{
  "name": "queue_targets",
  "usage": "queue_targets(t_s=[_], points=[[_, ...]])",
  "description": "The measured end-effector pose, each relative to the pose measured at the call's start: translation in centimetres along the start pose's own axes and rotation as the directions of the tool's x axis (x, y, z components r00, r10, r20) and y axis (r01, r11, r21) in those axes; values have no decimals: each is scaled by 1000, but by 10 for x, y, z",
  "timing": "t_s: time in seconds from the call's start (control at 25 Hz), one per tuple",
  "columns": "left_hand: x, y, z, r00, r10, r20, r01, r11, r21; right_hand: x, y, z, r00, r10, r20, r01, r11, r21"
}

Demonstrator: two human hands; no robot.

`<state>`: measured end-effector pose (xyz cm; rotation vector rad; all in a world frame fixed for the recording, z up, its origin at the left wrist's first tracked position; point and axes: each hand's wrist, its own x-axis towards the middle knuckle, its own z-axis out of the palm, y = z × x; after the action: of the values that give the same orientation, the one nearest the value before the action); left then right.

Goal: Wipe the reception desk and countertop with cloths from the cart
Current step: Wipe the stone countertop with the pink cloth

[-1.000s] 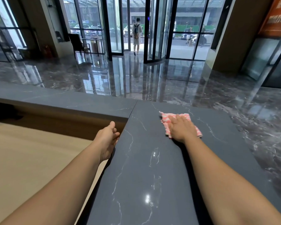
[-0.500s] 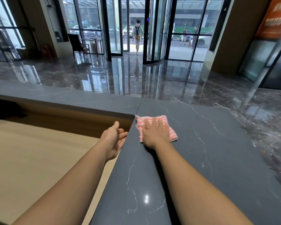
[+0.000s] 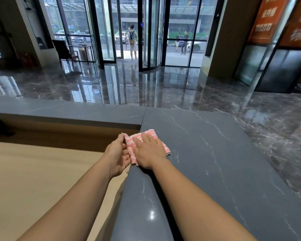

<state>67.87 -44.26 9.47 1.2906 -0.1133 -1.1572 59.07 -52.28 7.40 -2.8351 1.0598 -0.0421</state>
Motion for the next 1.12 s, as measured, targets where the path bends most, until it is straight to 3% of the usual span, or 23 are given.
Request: queue_targets(t_s=[0.16, 0.32, 0.44, 0.56, 0.88, 1.12], points=[[-7, 1, 0, 999, -36, -23, 38, 997, 66, -12, 63, -11, 979, 199, -39, -198, 980, 12], [-16, -3, 1, 997, -42, -70, 51, 990, 129, -30, 134, -14, 896, 443, -7, -443, 896, 14], [-20, -7, -9, 993, -71, -90, 84, 985, 148, -40, 140, -15, 845, 535, 13, -535, 845, 14], [-27, -13, -18, 992, -119, -44, 124, 982, 144, -40, 102, -15, 863, 505, 21, -506, 862, 35], [-45, -28, -34, 991, -133, 13, 130, 983, 132, -49, -48, 11, 974, 228, 2, -227, 972, 62], [-52, -31, -34, 995, -103, 4, 103, 992, 70, -66, -72, 18, 978, 202, -54, -202, 979, 0]])
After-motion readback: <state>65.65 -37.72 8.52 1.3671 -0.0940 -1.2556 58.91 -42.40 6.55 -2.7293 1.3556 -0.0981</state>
